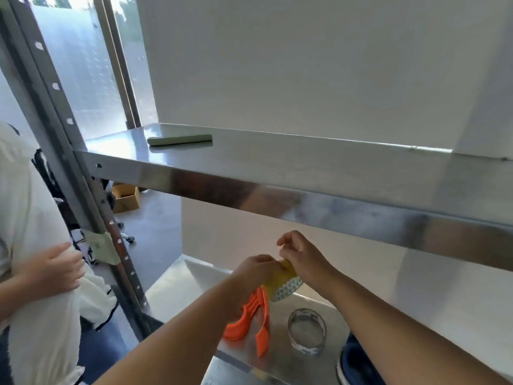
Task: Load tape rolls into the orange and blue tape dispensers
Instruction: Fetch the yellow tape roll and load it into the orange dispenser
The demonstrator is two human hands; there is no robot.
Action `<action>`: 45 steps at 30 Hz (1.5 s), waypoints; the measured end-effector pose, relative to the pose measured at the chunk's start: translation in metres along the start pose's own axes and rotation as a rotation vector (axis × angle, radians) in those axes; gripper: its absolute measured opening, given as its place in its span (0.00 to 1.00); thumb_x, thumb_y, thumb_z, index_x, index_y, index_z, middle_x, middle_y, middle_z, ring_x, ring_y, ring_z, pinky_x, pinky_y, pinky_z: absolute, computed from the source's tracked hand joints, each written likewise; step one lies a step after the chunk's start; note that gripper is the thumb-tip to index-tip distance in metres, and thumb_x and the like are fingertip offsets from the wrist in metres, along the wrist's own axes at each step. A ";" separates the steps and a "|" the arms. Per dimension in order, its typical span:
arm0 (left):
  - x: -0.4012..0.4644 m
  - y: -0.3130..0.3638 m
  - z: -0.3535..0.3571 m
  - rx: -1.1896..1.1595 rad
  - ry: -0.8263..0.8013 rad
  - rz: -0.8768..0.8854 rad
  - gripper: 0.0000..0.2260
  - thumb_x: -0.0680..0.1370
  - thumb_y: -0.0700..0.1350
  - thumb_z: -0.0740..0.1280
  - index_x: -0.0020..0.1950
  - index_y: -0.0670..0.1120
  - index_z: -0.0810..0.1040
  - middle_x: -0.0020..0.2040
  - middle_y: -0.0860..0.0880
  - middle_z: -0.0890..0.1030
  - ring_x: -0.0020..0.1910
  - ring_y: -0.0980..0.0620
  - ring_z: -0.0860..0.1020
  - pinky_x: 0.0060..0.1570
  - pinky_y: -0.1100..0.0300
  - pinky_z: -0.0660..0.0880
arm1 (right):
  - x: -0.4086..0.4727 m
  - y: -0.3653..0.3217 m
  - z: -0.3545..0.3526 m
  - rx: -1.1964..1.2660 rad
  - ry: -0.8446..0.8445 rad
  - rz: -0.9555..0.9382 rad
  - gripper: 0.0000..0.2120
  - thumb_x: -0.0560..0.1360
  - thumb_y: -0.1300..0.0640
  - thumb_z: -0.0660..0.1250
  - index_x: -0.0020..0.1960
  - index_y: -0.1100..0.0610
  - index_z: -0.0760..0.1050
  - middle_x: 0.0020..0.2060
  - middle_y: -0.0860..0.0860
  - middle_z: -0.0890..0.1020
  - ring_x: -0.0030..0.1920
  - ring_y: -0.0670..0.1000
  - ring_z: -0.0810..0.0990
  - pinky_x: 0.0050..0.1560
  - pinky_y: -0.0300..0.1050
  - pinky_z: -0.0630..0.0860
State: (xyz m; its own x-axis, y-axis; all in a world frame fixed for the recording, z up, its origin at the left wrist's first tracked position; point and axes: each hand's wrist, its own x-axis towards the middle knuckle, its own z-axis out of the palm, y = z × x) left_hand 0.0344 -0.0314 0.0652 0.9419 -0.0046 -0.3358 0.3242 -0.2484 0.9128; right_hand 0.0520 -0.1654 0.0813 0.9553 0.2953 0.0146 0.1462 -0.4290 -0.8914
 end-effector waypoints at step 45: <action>0.009 -0.091 -0.073 -0.306 -0.050 -0.423 0.14 0.70 0.33 0.72 0.53 0.33 0.75 0.42 0.36 0.78 0.35 0.43 0.79 0.27 0.57 0.78 | -0.049 0.013 0.082 0.001 0.362 0.158 0.08 0.76 0.57 0.67 0.40 0.46 0.79 0.42 0.44 0.82 0.45 0.42 0.78 0.45 0.29 0.71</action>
State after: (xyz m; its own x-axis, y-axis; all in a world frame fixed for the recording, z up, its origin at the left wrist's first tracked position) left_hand 0.0202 0.0616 -0.0039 0.7201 -0.0132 -0.6937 0.6932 0.0562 0.7185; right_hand -0.0137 -0.1158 0.0321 0.9949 -0.0940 0.0359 -0.0096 -0.4439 -0.8960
